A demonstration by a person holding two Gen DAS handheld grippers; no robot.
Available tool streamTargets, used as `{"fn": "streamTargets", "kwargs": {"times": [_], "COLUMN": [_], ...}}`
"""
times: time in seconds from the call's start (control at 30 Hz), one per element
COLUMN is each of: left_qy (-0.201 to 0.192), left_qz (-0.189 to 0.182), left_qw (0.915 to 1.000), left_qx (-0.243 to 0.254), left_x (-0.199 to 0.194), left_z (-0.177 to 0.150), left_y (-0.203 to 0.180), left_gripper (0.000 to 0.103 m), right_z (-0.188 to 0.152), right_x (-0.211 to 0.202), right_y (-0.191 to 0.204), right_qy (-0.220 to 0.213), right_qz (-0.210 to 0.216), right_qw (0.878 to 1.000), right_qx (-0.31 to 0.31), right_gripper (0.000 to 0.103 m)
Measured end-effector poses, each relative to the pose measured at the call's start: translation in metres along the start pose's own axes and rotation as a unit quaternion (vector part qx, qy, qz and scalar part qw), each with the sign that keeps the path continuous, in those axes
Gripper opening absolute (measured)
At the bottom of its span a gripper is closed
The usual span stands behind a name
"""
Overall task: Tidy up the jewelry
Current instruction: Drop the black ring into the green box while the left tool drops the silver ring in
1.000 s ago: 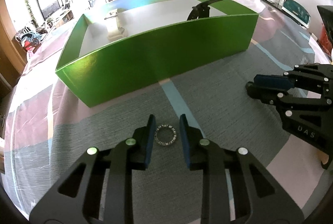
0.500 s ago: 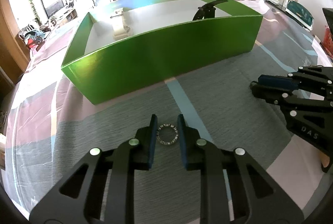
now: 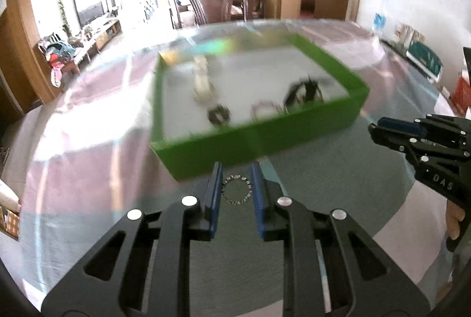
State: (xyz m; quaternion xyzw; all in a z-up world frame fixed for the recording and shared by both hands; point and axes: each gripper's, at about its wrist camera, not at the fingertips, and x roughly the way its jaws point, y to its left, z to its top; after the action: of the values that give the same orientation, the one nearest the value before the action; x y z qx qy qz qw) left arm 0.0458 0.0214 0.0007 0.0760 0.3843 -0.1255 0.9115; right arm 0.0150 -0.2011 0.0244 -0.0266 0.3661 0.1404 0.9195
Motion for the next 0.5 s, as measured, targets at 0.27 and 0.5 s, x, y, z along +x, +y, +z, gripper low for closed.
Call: {"fn": "streamTargets", "kwargs": {"times": [0.27, 0.5], "left_qy": [-0.043, -0.004], "left_qz": [0.044, 0.050], "left_qw": [0.9948, 0.9921], "left_qx": [-0.081, -0.115], "left_x": [0.002, 0.063], "left_z": [0.063, 0.074], "left_y": [0.037, 0.051], "left_gripper": [0.020, 0.020], "right_z": [0.070, 0.077], "right_x": [0.018, 0.096], "right_y": [-0.015, -0.036], "right_qy": [-0.050, 0.007], "right_qz": [-0.025, -0.046], "right_qw": [0.997, 0.995], "right_qx": [0.044, 0.091], "right_gripper": [0.018, 0.018]}}
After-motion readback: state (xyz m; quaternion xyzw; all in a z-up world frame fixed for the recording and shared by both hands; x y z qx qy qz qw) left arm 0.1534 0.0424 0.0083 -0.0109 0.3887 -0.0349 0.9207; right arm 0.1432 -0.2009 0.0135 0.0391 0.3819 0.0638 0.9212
